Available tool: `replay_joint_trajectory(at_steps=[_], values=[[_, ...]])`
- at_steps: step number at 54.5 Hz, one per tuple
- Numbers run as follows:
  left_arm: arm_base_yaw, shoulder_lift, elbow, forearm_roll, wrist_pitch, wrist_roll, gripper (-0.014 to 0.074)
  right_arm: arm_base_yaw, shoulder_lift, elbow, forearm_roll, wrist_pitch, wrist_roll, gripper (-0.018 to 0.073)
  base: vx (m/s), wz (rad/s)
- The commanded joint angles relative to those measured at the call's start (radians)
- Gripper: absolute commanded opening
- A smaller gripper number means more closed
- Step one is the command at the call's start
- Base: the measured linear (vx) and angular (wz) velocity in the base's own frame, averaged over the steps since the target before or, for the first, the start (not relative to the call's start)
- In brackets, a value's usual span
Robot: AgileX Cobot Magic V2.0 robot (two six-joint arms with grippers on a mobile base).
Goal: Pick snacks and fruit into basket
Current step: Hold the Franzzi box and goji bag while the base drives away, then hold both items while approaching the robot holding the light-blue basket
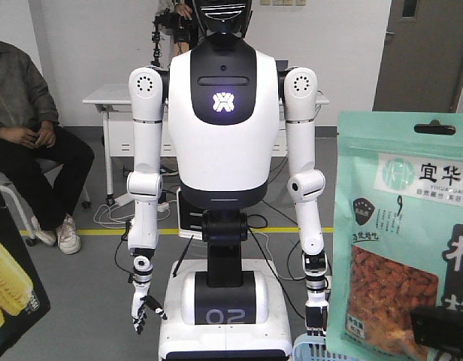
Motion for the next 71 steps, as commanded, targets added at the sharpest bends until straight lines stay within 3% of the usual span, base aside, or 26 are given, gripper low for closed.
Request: replay_joint_trajectory(at_steps=[1, 71], values=[[-0.002, 0.003, -0.033, -0.003, 0.013, -0.004, -0.0007, -0.003, -0.001, -0.029, 0.057, -0.058, -0.008, -0.0008, 0.17, 0.03], [-0.002, 0.003, -0.033, -0.003, 0.013, -0.004, -0.0007, -0.003, -0.001, -0.029, 0.057, -0.058, -0.008, -0.0008, 0.11, -0.01]])
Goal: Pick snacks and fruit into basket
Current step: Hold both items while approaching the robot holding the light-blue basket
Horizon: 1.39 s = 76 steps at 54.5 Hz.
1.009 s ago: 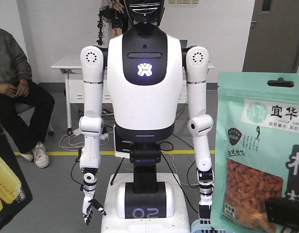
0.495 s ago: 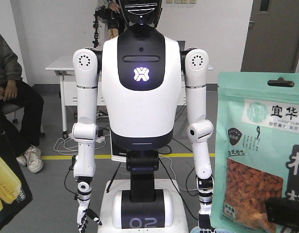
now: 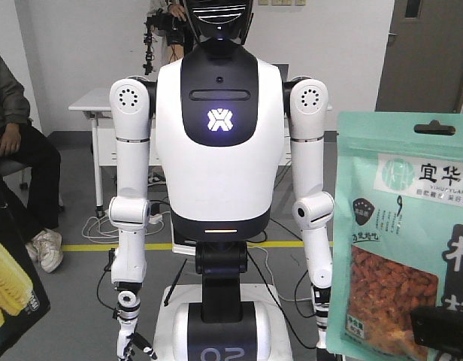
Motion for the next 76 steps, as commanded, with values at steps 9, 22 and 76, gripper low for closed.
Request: replay_joint_trajectory(at_steps=[9, 22, 76], values=[[-0.002, 0.003, -0.033, -0.003, 0.013, -0.004, -0.0007, -0.003, -0.001, -0.029, 0.057, -0.058, -0.008, -0.0008, 0.05, 0.01], [-0.002, 0.003, -0.033, -0.003, 0.013, -0.004, -0.0007, -0.003, -0.001, -0.029, 0.057, -0.058, -0.008, -0.0008, 0.03, 0.0], [-0.002, 0.003, -0.033, -0.003, 0.013, -0.004, -0.0007, -0.003, -0.001, -0.029, 0.057, -0.058, -0.008, -0.0008, 0.0, 0.0]])
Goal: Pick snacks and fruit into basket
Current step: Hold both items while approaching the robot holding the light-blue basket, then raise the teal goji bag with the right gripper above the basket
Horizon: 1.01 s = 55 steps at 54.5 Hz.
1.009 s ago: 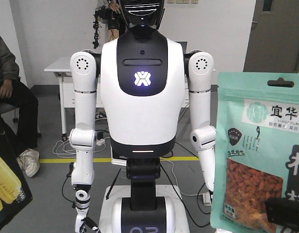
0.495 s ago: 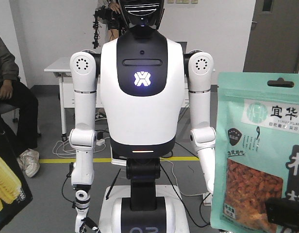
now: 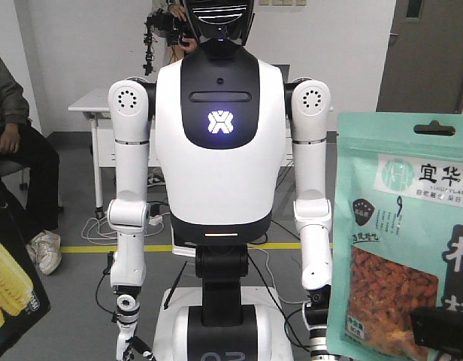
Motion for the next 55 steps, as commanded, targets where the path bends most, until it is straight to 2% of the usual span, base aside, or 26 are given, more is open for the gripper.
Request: replay_joint_trajectory(at_steps=[1, 39, 55], values=[[-0.002, 0.003, -0.033, -0.003, 0.013, -0.004, -0.0007, -0.003, -0.001, -0.029, 0.057, -0.06, -0.008, -0.0008, 0.0, 0.0], [-0.002, 0.003, -0.033, -0.003, 0.013, -0.004, -0.0007, -0.003, -0.001, -0.029, 0.064, -0.063, -0.008, -0.0008, 0.0, 0.0], [-0.002, 0.003, -0.033, -0.003, 0.013, -0.004, -0.0007, -0.003, -0.001, -0.029, 0.214, -0.06, -0.031, -0.0008, 0.0, 0.0]])
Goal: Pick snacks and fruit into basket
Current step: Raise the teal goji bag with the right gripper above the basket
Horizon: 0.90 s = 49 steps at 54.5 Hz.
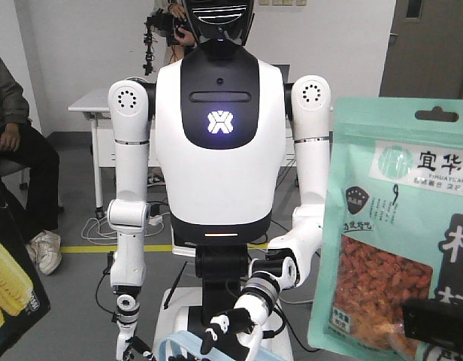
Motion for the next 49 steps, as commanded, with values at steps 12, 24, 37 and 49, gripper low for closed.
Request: replay_joint_trajectory(at_steps=[12, 24, 37, 49], values=[[-0.002, 0.003, -0.033, -0.003, 0.013, -0.004, -0.0007, -0.003, -0.001, -0.029, 0.179, -0.06, -0.077, -0.0008, 0.0, 0.0], [-0.002, 0.003, -0.033, -0.003, 0.013, -0.004, -0.0007, -0.003, -0.001, -0.029, 0.216, -0.053, -0.085, -0.0008, 0.0, 0.0], [-0.002, 0.003, -0.033, -0.003, 0.015, -0.004, -0.0007, -0.002, 0.029, -0.029, 0.306, 0.025, -0.163, -0.0008, 0.0, 0.0], [-0.002, 0.003, -0.033, -0.003, 0.021, -0.004, -0.0007, -0.002, 0.081, -0.029, 0.328, 0.055, -0.166, -0.0008, 0.0, 0.0]])
